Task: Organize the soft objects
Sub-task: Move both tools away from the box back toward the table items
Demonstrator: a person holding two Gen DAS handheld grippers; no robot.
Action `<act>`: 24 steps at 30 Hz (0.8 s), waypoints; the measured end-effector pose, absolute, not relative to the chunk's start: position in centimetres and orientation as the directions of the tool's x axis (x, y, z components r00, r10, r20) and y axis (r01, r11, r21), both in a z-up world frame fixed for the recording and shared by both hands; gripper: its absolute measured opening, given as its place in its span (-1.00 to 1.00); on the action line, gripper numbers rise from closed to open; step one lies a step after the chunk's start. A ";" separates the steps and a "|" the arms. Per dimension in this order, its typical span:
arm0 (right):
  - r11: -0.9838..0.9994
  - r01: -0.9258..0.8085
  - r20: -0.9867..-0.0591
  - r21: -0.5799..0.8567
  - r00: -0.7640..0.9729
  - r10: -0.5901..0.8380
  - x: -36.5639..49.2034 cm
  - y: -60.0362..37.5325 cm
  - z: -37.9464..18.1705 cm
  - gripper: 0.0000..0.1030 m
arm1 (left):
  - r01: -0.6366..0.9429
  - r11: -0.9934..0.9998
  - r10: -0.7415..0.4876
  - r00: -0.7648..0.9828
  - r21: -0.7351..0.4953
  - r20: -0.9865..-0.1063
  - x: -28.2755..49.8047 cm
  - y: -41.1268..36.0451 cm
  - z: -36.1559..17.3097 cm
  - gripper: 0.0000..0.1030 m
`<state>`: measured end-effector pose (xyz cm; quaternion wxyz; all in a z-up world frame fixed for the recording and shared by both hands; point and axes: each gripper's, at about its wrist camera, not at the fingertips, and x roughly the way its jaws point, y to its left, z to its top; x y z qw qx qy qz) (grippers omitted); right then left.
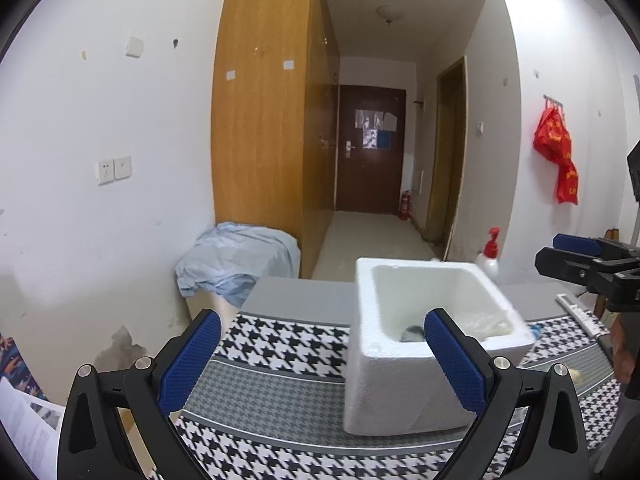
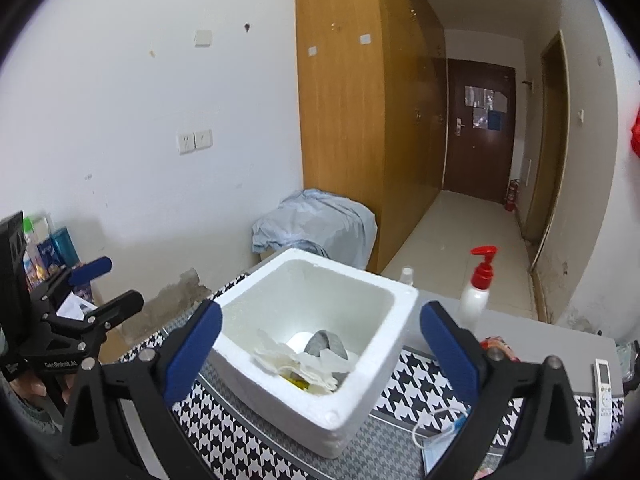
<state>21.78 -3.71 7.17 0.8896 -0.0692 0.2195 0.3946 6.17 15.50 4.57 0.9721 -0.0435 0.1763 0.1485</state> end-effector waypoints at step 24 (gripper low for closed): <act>0.751 -0.660 -0.332 0.019 0.704 0.627 17.0 -12.7 7.2 0.98 | -0.185 0.983 0.178 0.946 0.000 -0.271 4.1 7.6 6.0 0.98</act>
